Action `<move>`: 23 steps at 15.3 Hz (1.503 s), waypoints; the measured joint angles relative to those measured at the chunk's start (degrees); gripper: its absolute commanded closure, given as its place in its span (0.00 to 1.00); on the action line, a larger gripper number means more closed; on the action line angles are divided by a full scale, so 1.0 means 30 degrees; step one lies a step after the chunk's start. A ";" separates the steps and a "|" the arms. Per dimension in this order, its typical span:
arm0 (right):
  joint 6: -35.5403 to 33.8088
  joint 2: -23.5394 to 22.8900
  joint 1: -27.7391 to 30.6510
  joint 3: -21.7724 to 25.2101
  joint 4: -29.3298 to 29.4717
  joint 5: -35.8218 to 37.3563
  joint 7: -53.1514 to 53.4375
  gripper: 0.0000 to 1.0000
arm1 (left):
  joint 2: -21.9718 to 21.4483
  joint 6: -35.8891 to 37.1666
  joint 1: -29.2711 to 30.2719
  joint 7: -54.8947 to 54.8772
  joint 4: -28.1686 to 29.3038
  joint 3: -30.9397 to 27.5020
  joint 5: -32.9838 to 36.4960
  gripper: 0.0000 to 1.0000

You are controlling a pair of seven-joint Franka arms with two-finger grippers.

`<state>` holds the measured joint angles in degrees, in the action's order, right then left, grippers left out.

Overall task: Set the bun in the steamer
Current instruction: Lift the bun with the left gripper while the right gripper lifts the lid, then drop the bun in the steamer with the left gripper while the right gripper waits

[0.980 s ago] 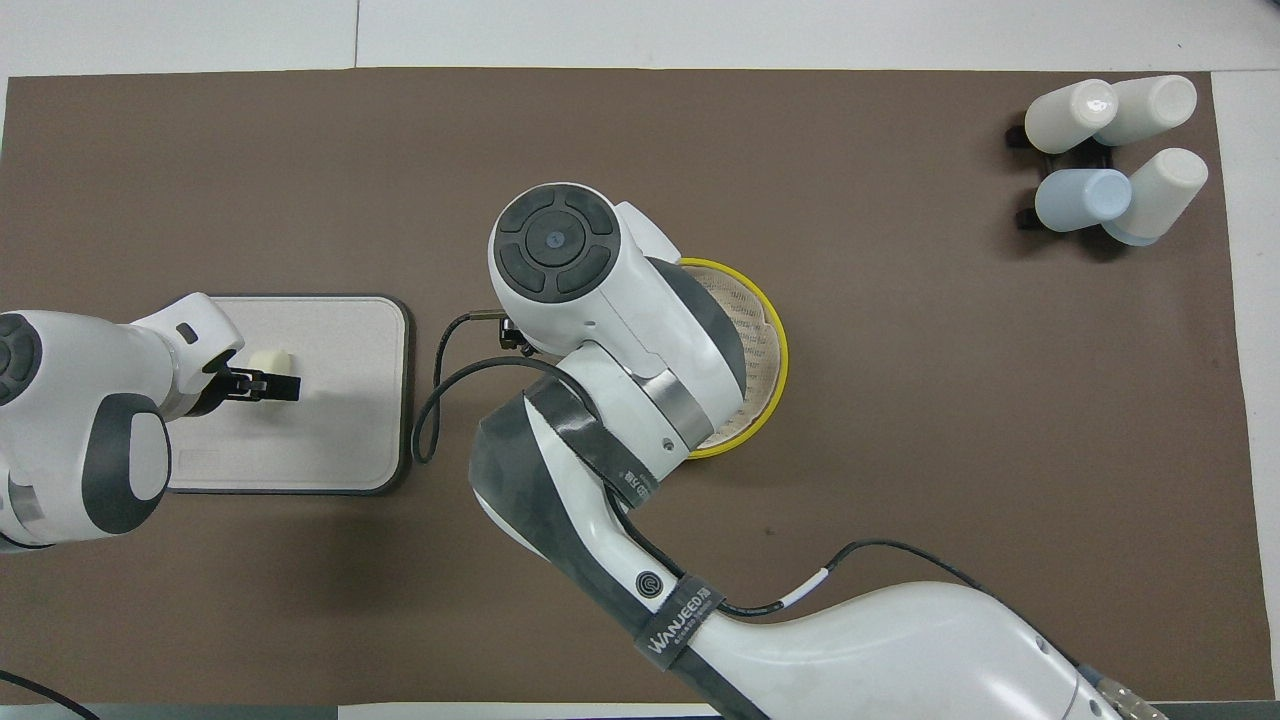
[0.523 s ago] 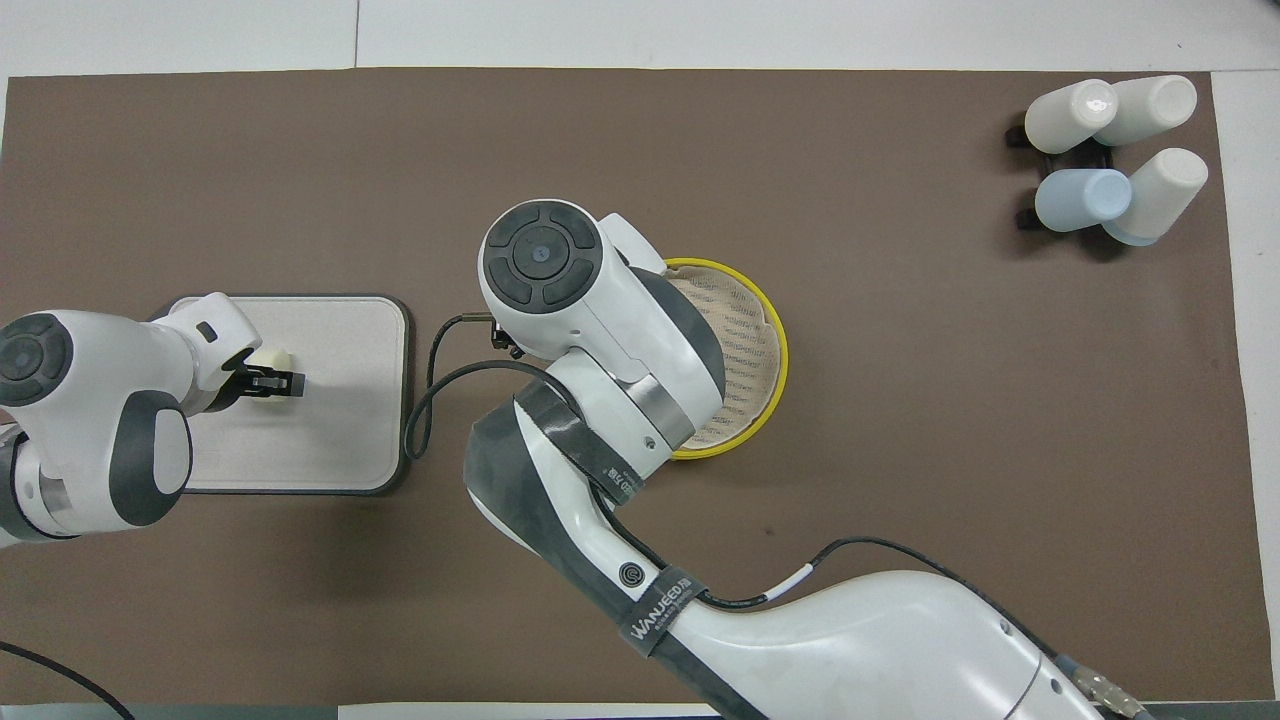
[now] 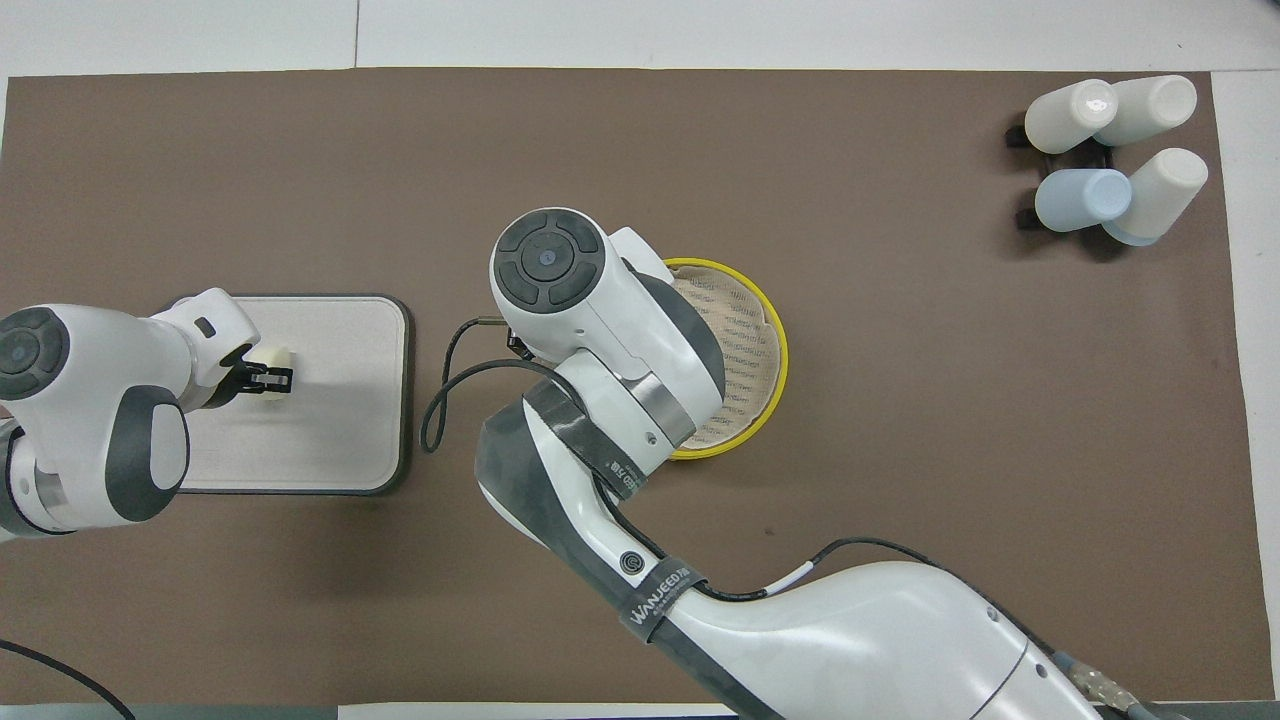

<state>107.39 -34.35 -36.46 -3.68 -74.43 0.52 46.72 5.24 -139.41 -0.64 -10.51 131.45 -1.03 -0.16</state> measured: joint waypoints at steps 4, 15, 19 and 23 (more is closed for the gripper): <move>-0.0029 0.0013 -0.0158 -0.0006 -0.0034 0.0181 0.0180 1.00 | -0.0014 0.2961 0.0000 0.0006 -0.2135 0.0000 -0.0110 0.67; -0.2181 0.0786 0.0879 0.0022 0.1882 0.1025 -0.1744 1.00 | -0.0519 1.1945 -0.0102 0.2040 -0.9537 0.0087 -0.0634 0.67; -0.3897 0.2628 0.4129 0.0067 0.2277 0.0623 -0.6491 1.00 | -0.0523 1.1738 -0.0868 0.4297 -0.9613 0.0426 -0.1185 0.67; -0.5130 0.3426 0.7076 0.0087 0.2265 0.0456 -1.1534 1.00 | -0.0195 0.9150 -0.5297 1.1633 -0.9623 0.0731 -0.1476 0.67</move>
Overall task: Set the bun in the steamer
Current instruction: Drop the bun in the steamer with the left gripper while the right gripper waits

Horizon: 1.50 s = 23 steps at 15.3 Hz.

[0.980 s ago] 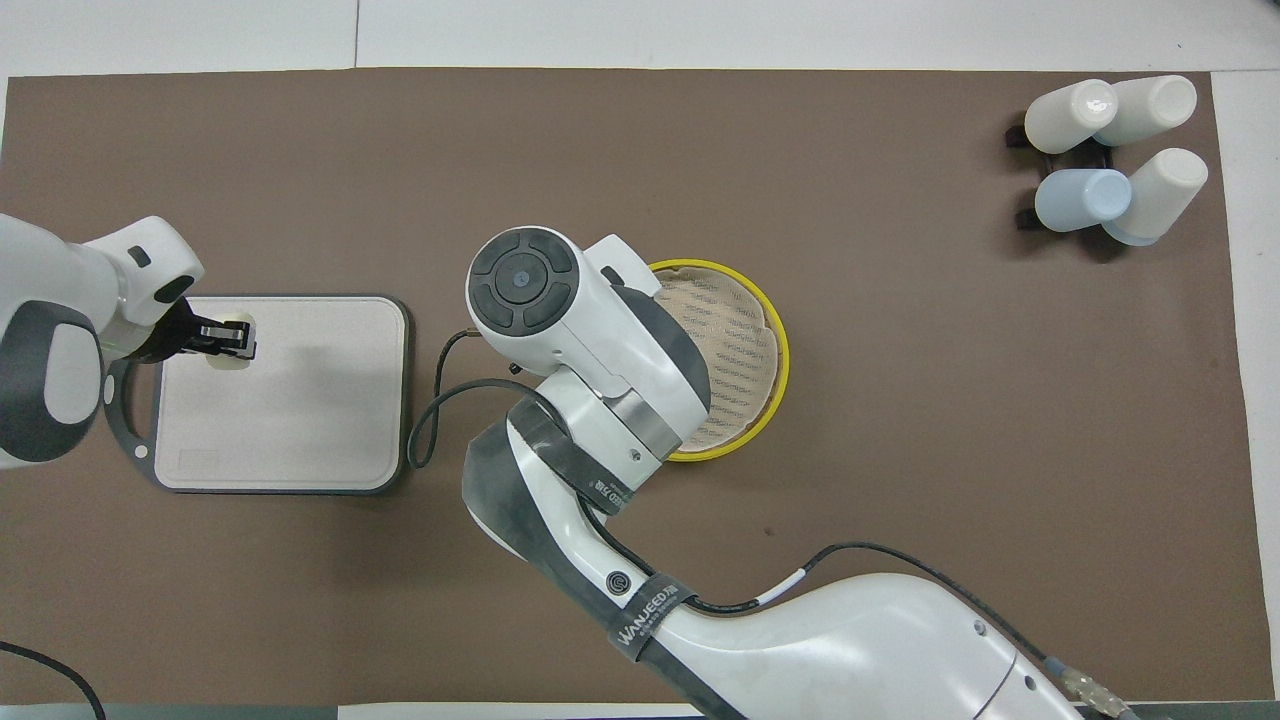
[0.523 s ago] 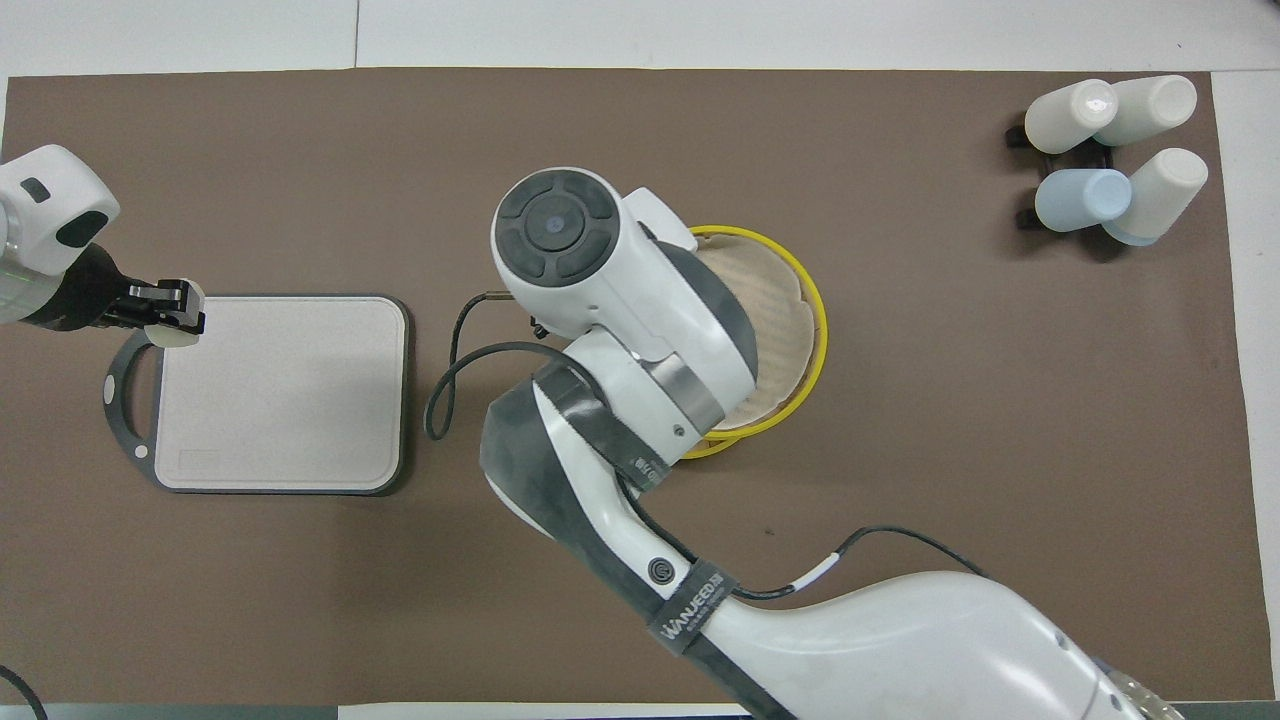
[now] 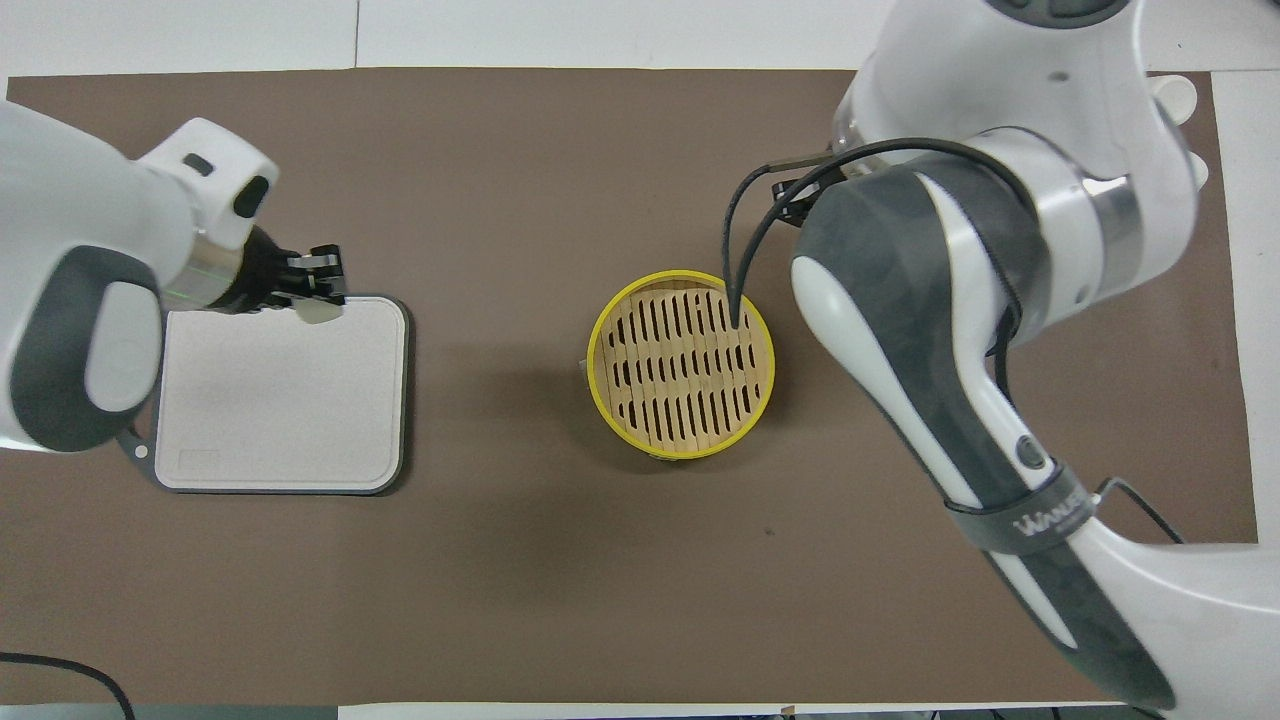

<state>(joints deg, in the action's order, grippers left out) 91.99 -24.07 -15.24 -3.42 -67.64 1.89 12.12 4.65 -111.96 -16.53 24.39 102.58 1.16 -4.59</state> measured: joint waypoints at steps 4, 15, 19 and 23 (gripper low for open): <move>-0.0297 0.0053 0.2622 0.0002 -0.0137 -0.0326 -0.1939 1.00 | 0.2728 -0.3948 -0.5137 0.6030 -0.0709 0.0124 0.0022 0.67; -0.0316 0.0460 0.3539 -0.0022 -0.1532 -0.0792 -0.2185 1.00 | 0.6974 -0.8192 -0.7908 0.6510 -0.0878 0.0001 0.0100 0.05; -0.0316 0.0508 0.3968 0.0001 -0.1608 -0.1897 -0.2179 1.00 | 0.7009 -0.8545 -0.8025 0.6979 -0.0703 0.0005 0.0102 0.00; -0.0281 0.0521 0.4193 -0.0009 -0.1609 -0.2074 -0.1874 1.00 | 0.6724 -0.7930 -0.8103 0.7262 -0.0794 -0.0133 0.0103 0.00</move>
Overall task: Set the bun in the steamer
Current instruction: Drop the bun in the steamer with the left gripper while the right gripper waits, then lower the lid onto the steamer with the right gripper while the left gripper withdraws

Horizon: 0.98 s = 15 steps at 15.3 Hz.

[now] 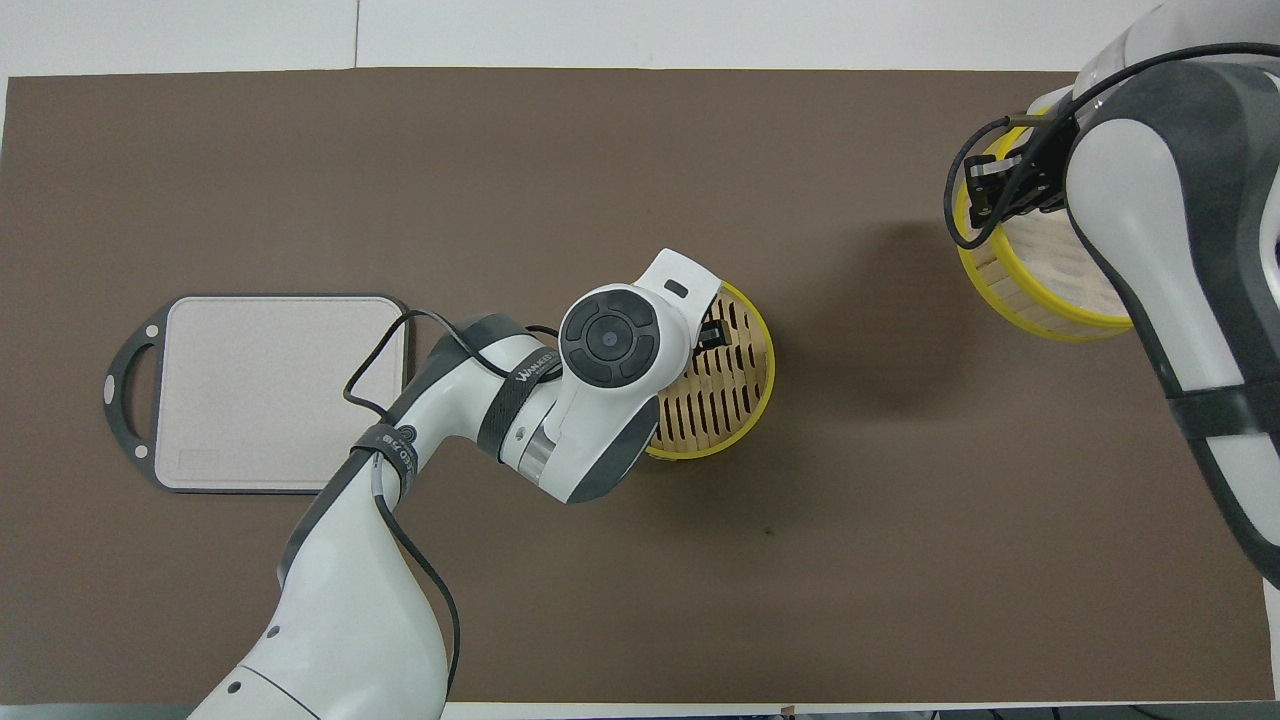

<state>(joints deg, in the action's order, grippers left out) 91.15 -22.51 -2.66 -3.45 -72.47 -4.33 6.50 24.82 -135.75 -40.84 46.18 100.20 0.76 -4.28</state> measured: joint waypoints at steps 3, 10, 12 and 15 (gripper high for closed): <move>0.0425 0.0001 -0.0589 -0.0096 -0.0008 -0.0008 0.0872 1.00 | -0.1925 0.3210 0.1035 -0.0248 -0.0305 -0.0320 0.0078 0.00; 0.2457 -0.0126 -0.4950 -0.0186 -0.0325 -0.0008 0.6606 1.00 | -0.7465 1.0642 0.7641 -0.7264 -0.0483 -0.0709 0.0229 0.00; 0.3044 -0.0573 -0.6624 -0.0164 -0.0430 0.0116 0.8783 1.00 | -0.8308 1.2158 0.9720 -1.0359 -0.0533 -0.0766 0.0235 0.00; 0.3478 -0.1930 -0.8472 -0.0065 -0.0080 0.0883 1.1652 1.00 | -0.9204 1.4351 1.2030 -1.3783 -0.0690 -0.0790 0.0234 0.00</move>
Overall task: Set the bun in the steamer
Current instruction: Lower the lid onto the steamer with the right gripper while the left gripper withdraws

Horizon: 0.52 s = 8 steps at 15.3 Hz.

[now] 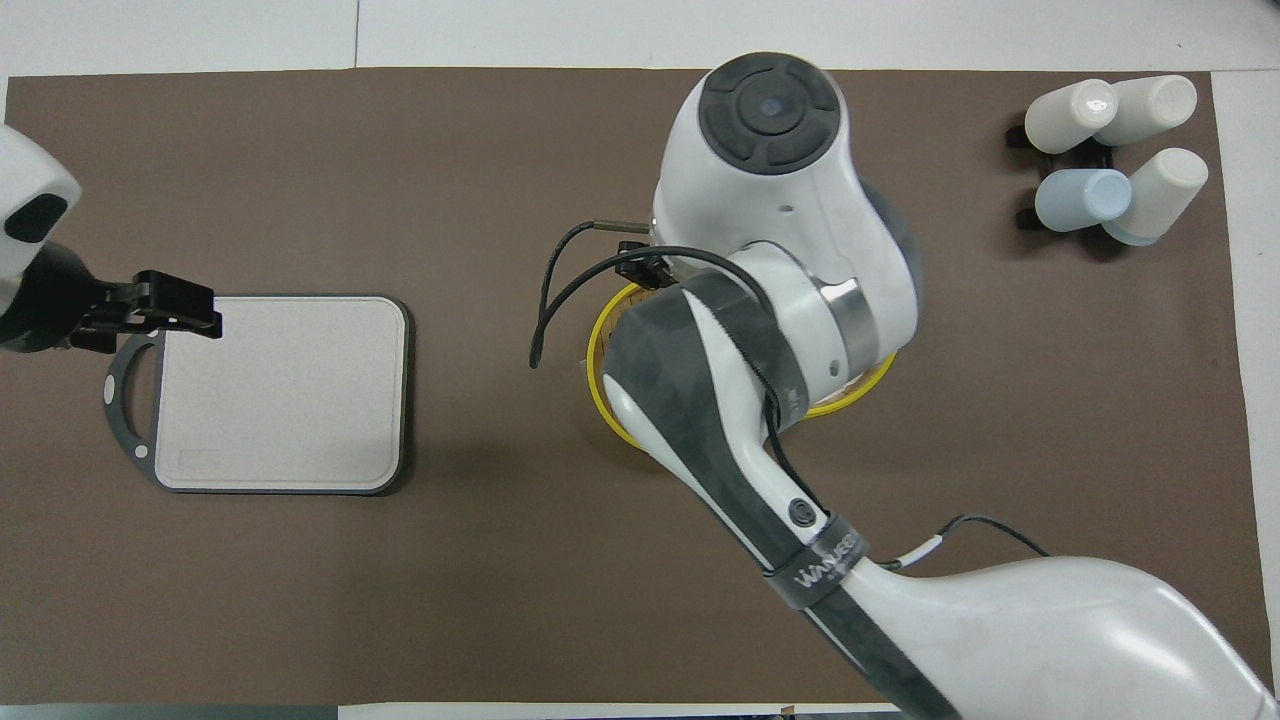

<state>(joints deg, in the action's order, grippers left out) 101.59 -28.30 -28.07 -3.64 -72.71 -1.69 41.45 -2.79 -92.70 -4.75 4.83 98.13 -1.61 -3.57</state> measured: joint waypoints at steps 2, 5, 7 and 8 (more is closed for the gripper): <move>0.0200 -0.1075 -0.0816 0.0115 0.0617 0.0208 0.1342 1.00 | -0.0430 0.0947 0.0434 -0.0520 -0.0018 0.0023 0.0278 0.00; 0.0332 -0.2287 -0.1731 0.0250 0.1551 0.0226 0.2627 1.00 | -0.0904 0.1788 0.0425 -0.0524 -0.0031 0.0118 0.0743 0.00; 0.0334 -0.2905 -0.2250 0.0414 0.2237 0.0230 0.2985 1.00 | -0.1076 0.2154 0.0425 -0.0524 -0.0034 0.0008 0.0794 0.00; 0.0349 -0.3124 -0.2391 0.0436 0.2431 0.0232 0.3005 1.00 | -0.1123 0.2237 0.0425 -0.0527 -0.0035 -0.0034 0.0797 0.00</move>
<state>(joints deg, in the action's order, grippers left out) 102.63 -37.67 -35.25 -2.33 -65.41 -0.99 50.47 -6.16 -85.99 -3.47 3.24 98.02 -1.71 -1.18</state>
